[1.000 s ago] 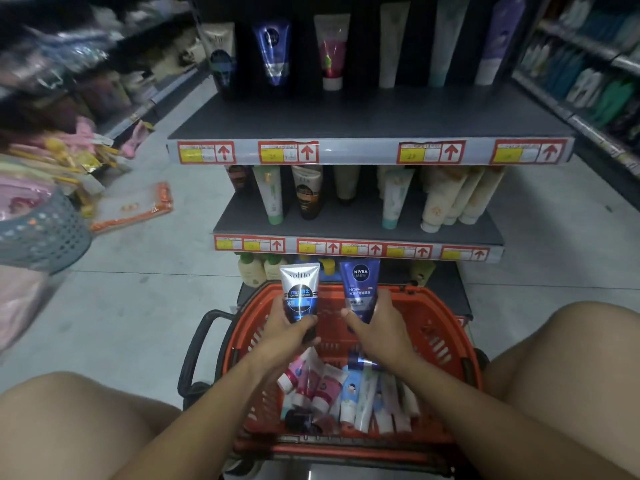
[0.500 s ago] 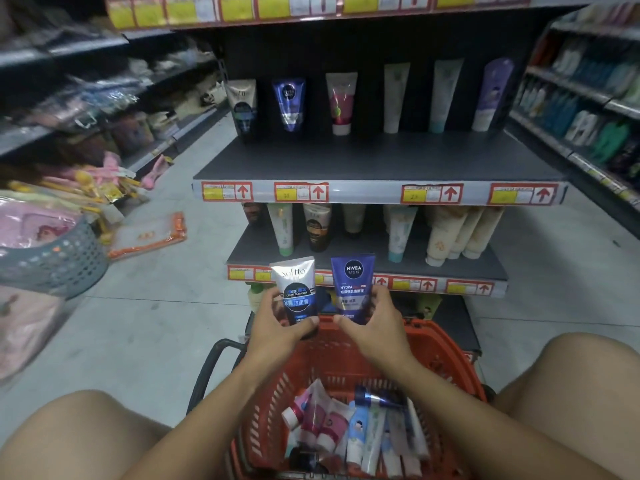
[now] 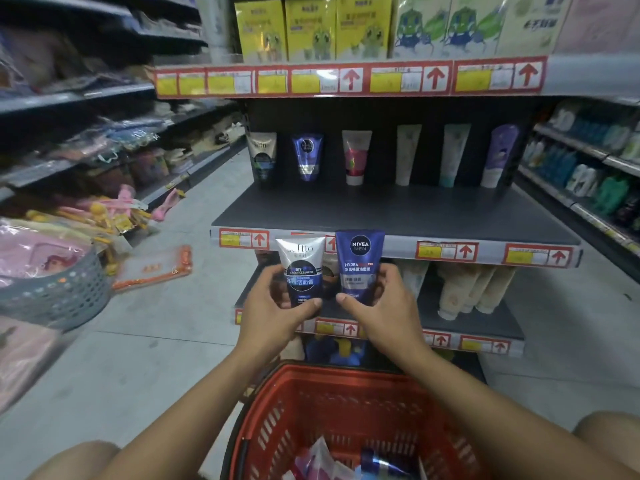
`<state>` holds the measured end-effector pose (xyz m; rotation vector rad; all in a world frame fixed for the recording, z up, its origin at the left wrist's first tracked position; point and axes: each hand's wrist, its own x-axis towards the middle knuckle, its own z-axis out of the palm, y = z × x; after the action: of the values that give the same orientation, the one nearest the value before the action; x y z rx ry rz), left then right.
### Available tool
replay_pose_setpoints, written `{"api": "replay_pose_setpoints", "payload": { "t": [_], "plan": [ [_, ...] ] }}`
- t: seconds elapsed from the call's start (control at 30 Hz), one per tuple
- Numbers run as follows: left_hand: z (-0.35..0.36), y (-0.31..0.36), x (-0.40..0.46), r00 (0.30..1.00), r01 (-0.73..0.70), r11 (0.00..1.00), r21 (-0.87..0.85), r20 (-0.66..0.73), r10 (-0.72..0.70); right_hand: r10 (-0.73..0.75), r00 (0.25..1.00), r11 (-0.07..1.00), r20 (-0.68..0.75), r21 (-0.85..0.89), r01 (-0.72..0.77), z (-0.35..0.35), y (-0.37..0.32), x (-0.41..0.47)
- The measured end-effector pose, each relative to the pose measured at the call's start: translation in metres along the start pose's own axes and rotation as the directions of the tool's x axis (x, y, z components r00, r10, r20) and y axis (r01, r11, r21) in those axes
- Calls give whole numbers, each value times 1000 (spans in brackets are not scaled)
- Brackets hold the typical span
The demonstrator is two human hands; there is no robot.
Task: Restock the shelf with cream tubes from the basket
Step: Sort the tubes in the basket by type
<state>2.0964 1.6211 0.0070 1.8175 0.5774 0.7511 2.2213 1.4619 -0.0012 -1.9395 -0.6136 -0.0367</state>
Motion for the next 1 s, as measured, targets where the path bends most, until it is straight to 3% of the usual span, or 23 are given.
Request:
{"api": "replay_pose_setpoints", "payload": {
  "t": [0.5,1.0],
  "plan": [
    [-15,66,125,987,-121,985,126,-94,133,-65,997,997,-37,-54,63,7,-70,116],
    [11,40,178,991,-89,954,286,-74,115,-2,1000,986,-22,-166,-2,28,-51,168]
  ]
}}
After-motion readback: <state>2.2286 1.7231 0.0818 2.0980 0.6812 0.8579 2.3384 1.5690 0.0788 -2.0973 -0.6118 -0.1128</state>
